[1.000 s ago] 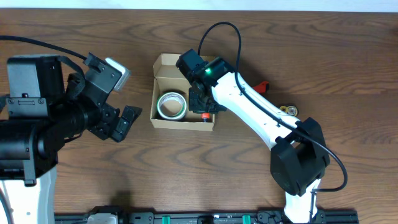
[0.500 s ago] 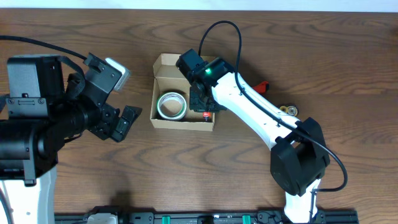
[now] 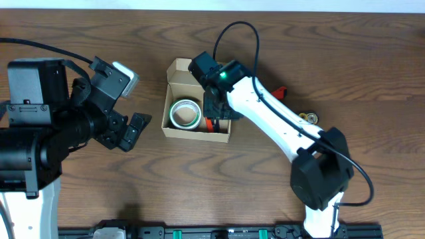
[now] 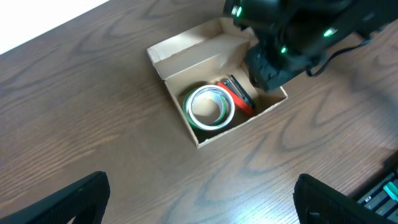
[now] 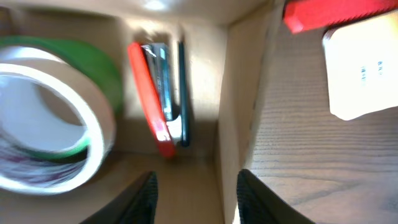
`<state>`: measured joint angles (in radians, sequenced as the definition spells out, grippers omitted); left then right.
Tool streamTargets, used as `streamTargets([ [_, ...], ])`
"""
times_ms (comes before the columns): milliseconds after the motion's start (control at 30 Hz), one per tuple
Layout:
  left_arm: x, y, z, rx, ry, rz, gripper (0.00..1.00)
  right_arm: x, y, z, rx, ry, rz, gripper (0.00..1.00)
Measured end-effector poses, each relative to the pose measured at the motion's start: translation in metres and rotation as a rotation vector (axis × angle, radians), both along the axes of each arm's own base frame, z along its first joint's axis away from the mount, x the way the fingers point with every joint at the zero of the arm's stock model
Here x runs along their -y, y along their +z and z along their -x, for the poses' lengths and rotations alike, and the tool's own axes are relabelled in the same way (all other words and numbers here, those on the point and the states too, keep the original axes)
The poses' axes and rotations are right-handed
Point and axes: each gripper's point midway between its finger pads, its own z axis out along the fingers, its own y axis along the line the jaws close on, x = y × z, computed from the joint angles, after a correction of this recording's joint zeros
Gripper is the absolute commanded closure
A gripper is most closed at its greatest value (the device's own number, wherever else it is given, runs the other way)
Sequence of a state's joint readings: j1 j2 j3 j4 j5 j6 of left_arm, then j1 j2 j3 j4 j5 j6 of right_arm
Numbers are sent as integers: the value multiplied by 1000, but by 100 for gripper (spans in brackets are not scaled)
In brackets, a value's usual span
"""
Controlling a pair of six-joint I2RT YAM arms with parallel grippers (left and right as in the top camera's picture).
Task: Pack container
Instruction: 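Release the stapler and move the right gripper back to the right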
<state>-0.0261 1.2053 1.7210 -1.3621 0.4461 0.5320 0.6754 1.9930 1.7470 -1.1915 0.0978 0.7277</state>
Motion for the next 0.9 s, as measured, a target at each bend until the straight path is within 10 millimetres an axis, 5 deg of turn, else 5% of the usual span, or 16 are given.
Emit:
streamTargets([
  [133,0,0,0,0,0,0,5,12,49,-15,122,-34,-53,46],
  [233,0,0,0,0,0,0,5,47,89,-27,214,-112,-60,44],
  [333,0,0,0,0,0,0,5,92,107,-37,246,-220,-36,44],
  [467,0,0,0,0,0,0,5,143,93,-47,201,-373,7,42],
  [567,0,0,0,0,0,0,5,164,69,-50,136,-466,15,40],
  [900,0,0,0,0,0,0,5,178,-7,-62,-4,-549,32,34],
])
